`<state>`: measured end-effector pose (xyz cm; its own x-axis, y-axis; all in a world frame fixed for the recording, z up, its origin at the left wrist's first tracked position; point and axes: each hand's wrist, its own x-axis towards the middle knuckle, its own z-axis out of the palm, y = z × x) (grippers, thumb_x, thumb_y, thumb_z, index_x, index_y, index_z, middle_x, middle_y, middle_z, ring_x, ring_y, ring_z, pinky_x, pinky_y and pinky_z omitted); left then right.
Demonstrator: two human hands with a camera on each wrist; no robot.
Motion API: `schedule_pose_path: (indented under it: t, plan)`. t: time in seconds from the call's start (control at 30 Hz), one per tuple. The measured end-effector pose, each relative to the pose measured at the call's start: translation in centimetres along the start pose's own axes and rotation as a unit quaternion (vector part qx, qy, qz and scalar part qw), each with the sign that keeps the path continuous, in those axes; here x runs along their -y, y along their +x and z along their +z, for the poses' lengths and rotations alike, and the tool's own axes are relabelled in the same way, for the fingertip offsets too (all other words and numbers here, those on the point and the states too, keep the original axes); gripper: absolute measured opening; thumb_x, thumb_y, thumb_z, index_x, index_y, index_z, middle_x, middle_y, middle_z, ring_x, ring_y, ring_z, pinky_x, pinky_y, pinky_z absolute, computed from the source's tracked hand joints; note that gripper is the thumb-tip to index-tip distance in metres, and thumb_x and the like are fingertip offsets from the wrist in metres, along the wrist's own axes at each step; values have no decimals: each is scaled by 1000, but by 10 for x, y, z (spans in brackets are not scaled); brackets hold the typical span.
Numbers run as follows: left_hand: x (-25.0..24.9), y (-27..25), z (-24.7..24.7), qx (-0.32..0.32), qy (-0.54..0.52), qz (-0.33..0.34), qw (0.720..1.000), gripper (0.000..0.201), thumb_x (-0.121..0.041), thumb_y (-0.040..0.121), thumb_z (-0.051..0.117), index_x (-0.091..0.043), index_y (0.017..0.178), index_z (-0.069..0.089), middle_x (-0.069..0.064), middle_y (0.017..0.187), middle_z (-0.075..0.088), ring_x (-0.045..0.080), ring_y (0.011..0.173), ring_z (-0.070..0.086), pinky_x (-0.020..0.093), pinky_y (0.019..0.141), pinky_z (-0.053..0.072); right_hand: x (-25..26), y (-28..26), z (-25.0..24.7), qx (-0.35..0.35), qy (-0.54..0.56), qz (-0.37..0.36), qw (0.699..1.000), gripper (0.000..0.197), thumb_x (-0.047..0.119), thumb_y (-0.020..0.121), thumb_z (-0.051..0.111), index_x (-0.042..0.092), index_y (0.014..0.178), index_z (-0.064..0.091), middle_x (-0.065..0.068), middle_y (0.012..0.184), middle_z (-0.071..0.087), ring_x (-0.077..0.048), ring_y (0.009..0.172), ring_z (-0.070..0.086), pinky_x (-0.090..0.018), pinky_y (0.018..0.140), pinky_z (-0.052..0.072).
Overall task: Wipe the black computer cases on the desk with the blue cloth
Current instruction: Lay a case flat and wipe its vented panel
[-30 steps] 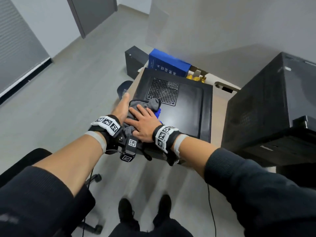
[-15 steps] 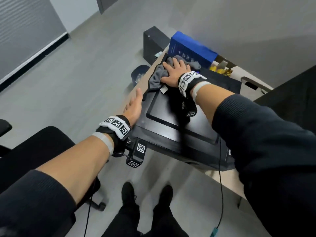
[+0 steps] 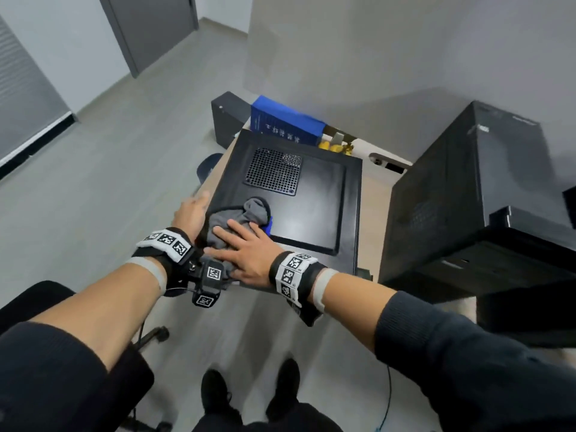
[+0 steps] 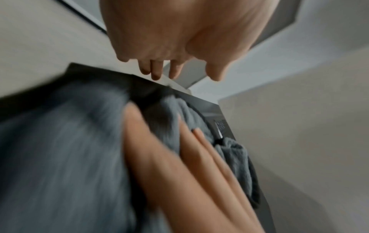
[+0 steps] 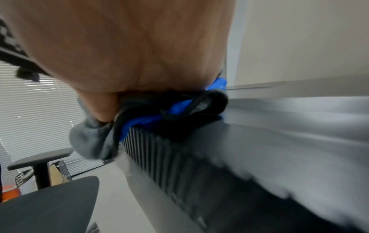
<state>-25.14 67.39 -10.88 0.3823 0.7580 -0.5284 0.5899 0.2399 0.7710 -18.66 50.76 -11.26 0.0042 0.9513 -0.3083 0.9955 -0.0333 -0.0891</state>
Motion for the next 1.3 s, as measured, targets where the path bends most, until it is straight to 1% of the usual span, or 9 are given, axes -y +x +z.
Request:
schedule_pose_path:
  t: [0.23,0.3,0.37,0.47,0.6,0.67,0.83,1.13,1.3]
  plan:
    - [-25,-3,46,-18,47,112,992,67,-47,80,67,-17,139,55,7,141,56,28,131,51,42,114,37,-46,-117,37,-55,67,155,984,69,42,92,41,31,155,15,1,165,-4,-26,151,-6,-52,120,4]
    - [-28,-7,57,-19,76,130,988,42,-42,86,67,-20,121,66,5,129,64,28,125,55,39,110,40,-65,-133,39,-49,101,221,969,69,44,95,41,33,156,9,1,165,-7,-26,151,-8,-51,121,3]
    - [-33,-9,63,-31,100,152,983,22,-41,92,60,-22,87,71,0,94,69,28,104,61,31,91,43,-87,-134,35,-39,116,271,955,72,46,96,41,32,156,4,-2,164,-10,-29,151,-9,-50,121,4]
    - [-44,-20,62,-44,143,125,981,52,-49,99,44,-12,68,62,3,68,54,32,82,53,32,76,35,-113,-113,20,-15,134,326,936,75,49,96,40,28,156,0,-10,163,-14,-32,150,-10,-51,121,4]
    - [-50,-7,63,-33,220,140,965,19,-17,93,53,-13,95,71,15,110,69,37,110,60,38,91,45,-122,-82,2,8,133,343,930,77,51,95,40,30,156,0,-13,162,-16,-37,149,-12,-55,119,2]
    - [-50,3,65,-53,189,141,970,29,-3,85,62,-22,106,67,10,123,66,33,114,60,36,96,46,-109,-79,3,9,92,270,958,75,47,94,43,34,156,1,-11,163,-14,-35,149,-12,-56,118,1]
    - [-64,25,66,-68,190,143,969,41,-12,90,53,-21,128,65,10,133,64,34,125,56,37,108,42,-127,-95,11,17,78,114,990,72,35,97,45,38,155,4,-1,164,-13,-25,151,-12,-48,119,-2]
    - [-96,69,56,-40,224,65,972,52,-43,97,37,-11,132,58,18,132,60,41,119,55,41,97,41,-185,30,-37,34,106,300,948,79,53,94,43,36,155,-4,-11,162,-16,-36,149,-14,-55,119,-1]
    - [-110,103,40,-23,226,91,970,48,-35,104,28,-3,125,56,25,122,62,43,110,60,41,84,45,-162,102,-61,33,69,214,974,73,47,97,42,36,156,1,-10,163,-15,-34,150,-12,-61,116,0]
